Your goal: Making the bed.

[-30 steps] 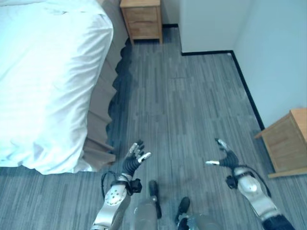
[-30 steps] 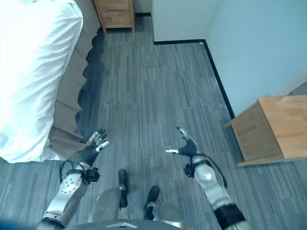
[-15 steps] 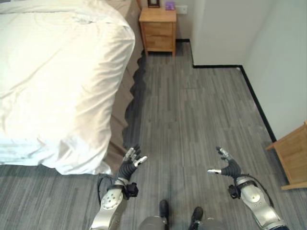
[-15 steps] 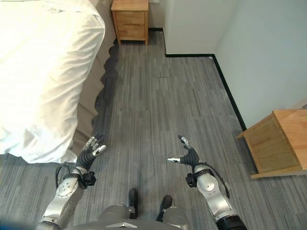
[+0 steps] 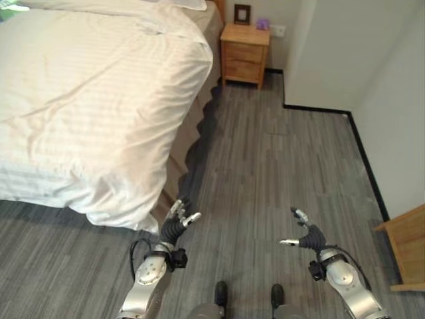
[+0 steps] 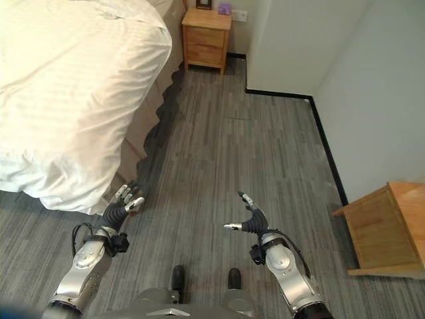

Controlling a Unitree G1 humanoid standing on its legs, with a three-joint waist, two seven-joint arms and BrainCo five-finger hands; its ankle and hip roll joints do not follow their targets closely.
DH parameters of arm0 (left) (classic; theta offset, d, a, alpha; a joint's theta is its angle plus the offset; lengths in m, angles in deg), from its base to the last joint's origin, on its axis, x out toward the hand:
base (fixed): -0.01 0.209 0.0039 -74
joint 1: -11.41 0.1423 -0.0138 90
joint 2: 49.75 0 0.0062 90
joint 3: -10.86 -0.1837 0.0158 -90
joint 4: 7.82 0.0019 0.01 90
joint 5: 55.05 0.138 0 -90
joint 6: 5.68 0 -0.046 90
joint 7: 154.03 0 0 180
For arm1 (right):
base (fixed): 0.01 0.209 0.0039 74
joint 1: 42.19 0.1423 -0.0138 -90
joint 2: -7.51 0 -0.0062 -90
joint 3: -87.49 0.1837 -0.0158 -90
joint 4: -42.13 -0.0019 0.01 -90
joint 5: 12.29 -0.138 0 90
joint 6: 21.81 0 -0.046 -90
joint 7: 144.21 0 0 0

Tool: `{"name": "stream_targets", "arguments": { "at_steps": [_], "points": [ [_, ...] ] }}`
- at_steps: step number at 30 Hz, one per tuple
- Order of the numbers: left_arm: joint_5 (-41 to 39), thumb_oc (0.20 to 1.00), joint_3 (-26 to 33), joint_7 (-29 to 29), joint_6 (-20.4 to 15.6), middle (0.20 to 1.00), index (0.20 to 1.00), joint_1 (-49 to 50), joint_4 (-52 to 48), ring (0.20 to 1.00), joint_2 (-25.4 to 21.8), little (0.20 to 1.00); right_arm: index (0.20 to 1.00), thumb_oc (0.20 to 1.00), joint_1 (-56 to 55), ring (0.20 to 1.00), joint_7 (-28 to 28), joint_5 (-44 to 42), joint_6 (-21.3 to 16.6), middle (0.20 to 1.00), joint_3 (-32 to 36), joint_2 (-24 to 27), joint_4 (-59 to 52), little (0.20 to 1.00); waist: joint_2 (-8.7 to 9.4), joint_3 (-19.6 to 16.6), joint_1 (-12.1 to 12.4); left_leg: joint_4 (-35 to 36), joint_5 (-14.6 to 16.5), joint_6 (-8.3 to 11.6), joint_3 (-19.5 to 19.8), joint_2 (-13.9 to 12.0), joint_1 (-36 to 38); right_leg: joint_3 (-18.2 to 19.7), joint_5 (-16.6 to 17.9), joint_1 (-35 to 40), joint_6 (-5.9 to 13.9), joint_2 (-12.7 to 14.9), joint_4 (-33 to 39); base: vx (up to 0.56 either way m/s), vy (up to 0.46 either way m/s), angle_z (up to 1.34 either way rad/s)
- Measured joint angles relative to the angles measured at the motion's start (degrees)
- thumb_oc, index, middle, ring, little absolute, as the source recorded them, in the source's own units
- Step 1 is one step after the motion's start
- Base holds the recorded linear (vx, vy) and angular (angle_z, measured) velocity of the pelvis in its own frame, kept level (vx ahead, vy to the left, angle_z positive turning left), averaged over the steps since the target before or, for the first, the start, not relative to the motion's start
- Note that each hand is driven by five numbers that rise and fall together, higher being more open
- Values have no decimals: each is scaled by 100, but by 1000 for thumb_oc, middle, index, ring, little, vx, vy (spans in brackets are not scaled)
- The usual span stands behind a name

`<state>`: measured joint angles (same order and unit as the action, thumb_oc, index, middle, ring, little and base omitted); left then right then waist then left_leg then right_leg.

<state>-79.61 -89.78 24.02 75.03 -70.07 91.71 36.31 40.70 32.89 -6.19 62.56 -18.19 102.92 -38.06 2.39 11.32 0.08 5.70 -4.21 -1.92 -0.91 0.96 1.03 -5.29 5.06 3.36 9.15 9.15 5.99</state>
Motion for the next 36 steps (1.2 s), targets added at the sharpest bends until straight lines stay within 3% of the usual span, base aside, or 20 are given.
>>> {"name": "stream_targets", "arguments": {
  "at_steps": [1,3,6,7,8,10,14,15,18,22,23,26,27,28,29,30,31,32,34,36],
  "points": [
    [2,1000,-29,41,3,1000,1000,418,-24,1000,142,1000,1000,1000,-317,1000,86,-51,-1,1000,6,73,-4,1000,-146,-387,10,1,46,257,43,-263,55,-83,-117,107,-155,-251,-5,27,-20,10],
    [390,1000,-144,-145,-4,1000,1000,103,586,1000,176,1000,1000,1000,-4,1000,-120,-159,6,1000,-105,64,625,1000,-138,-432,-26,-1,50,251,-202,-284,47,-305,-118,143,-193,-213,-35,50,48,25],
    [820,1000,-446,-432,477,1000,1000,-1040,2297,1000,352,1000,1000,1000,859,1000,-370,-214,442,1000,-18,45,2237,1000,-22,-533,-162,-171,114,117,-732,-145,29,-643,-324,35,-160,78,-348,100,125,53],
    [1143,1000,-524,-551,560,1000,1000,-1288,2040,1000,302,1000,1000,1000,1221,1000,-464,-244,509,1000,-17,228,2301,1000,-2,-447,-271,-805,470,-217,-1089,121,44,-675,-466,-531,92,412,-1589,217,91,32],
    [1263,1000,-518,-587,551,1000,1000,-1346,1785,1000,258,1000,1000,1000,1382,1000,-486,-254,494,1000,26,334,2197,1000,-293,-461,-325,-372,647,-190,-1024,-36,308,-755,-472,-854,187,328,-2221,263,46,19],
    [1475,1000,-432,-684,512,1000,1000,-1627,1452,1000,48,1000,1000,1000,1467,1000,-587,-263,477,1000,69,171,1903,1000,-214,-436,-309,-74,503,-238,-938,74,530,-676,-576,-1262,260,439,-3002,167,-17,15],
    [1634,1000,-281,-763,364,1000,1000,-1759,1053,1000,-165,1000,1000,1000,1529,1000,-658,-267,362,1000,75,24,1303,1000,-38,-510,-317,-53,552,-149,-769,183,494,-652,-649,-1461,83,218,-2373,360,-135,26],
    [1673,1000,-228,-801,334,1000,1000,-1746,968,1000,-177,1000,1000,1000,1576,1000,-661,-269,329,1000,84,2,1115,1000,-80,-488,-311,-55,538,-104,-753,190,432,-725,-556,-1426,-7,43,-1375,455,-183,25],
    [1708,1000,-139,-837,329,1000,1000,-1718,993,1000,-146,1000,1000,1000,1569,1000,-681,-263,289,1000,151,2,1061,1000,-135,-438,-314,-76,713,-93,-643,238,419,-844,28,-1523,-72,34,-92,472,-190,16],
    [1950,1000,65,-965,264,1000,1000,-1698,1051,1000,-75,1000,1000,1000,1391,1000,-775,-223,301,1000,206,7,888,1000,-174,-278,-321,-166,972,-22,-552,236,641,-1350,440,-1705,2,204,27,648,-257,16],
    [2052,1000,74,-1082,249,1000,1000,-1636,1110,1000,-31,1000,1000,1000,1294,1000,-815,-200,293,1000,207,7,779,1000,-146,-276,-347,-176,1099,-47,-452,200,938,-1536,528,-1618,-109,135,25,395,-159,32],
    [2043,1000,86,-1136,211,1000,1000,-1400,1107,1000,-40,1000,1000,1000,1271,1000,-829,-168,288,1000,201,8,791,1000,-184,-294,-546,-174,1336,264,-303,-11,1346,-1517,440,-1291,-270,-133,-166,511,-242,38],
    [2029,1000,107,-1140,205,1000,1000,-1278,1121,1000,-37,1000,1000,1000,1238,1000,-826,-168,290,1000,203,-13,788,1000,-140,-289,-532,-618,1531,391,-344,-46,1329,-1387,511,-1193,-594,-231,-350,375,-248,8],
    [2015,1000,87,-1144,207,1000,1000,-1080,1115,1000,18,1000,1000,1000,1143,1000,-825,-168,259,1000,201,-4,805,1000,-125,-327,-442,-1304,1677,507,-378,-81,1239,-1312,548,-1010,-942,-346,-392,740,-438,-9],
    [1923,1000,14,-1147,214,1000,1000,-966,1117,1000,65,1000,1000,1000,1147,1000,-833,-168,205,1000,275,-49,976,1000,-153,-303,-432,-2542,1716,586,-443,-266,768,-1309,357,-855,-1050,-457,-430,723,-305,-34],
    [1789,1000,-4,-1139,209,1000,1000,-659,907,1000,133,1000,1000,1000,953,1000,-824,-173,209,1000,373,3,907,1000,-213,-321,-240,-4987,980,290,-570,-610,-341,-1166,101,-547,-1461,-789,-396,725,-293,-75],
    [1786,1000,20,-1129,184,1000,1000,-508,787,1000,142,1000,1000,1000,998,1000,-827,-181,245,1000,395,31,889,1000,-122,-246,-39,-6015,286,42,-260,-564,-978,-780,-66,-572,-1797,-884,-569,517,-100,-148],
    [1782,1000,23,-1132,180,1000,1000,-423,758,1000,86,1000,1000,1000,1156,1000,-830,-186,254,1000,378,44,867,1000,-112,-235,244,-6524,553,60,35,-424,-1506,-392,-155,-612,-2202,-945,-708,307,10,-181],
    [1767,1000,39,-1133,210,1000,1000,-393,830,1000,-77,1000,1000,1000,1359,1000,-832,-195,241,1000,205,52,735,1000,83,-142,314,-6173,702,229,89,-369,-1945,-113,-211,-283,-2325,-1008,-586,524,37,-127],
    [1568,1000,145,-1129,137,1000,1000,-452,727,1000,0,1000,1000,1000,1408,1000,-864,-210,192,1000,161,59,622,1000,219,-30,450,-4286,710,242,5,-383,-2166,283,-617,216,-1731,-1037,-454,595,111,-79]
  ]
}}
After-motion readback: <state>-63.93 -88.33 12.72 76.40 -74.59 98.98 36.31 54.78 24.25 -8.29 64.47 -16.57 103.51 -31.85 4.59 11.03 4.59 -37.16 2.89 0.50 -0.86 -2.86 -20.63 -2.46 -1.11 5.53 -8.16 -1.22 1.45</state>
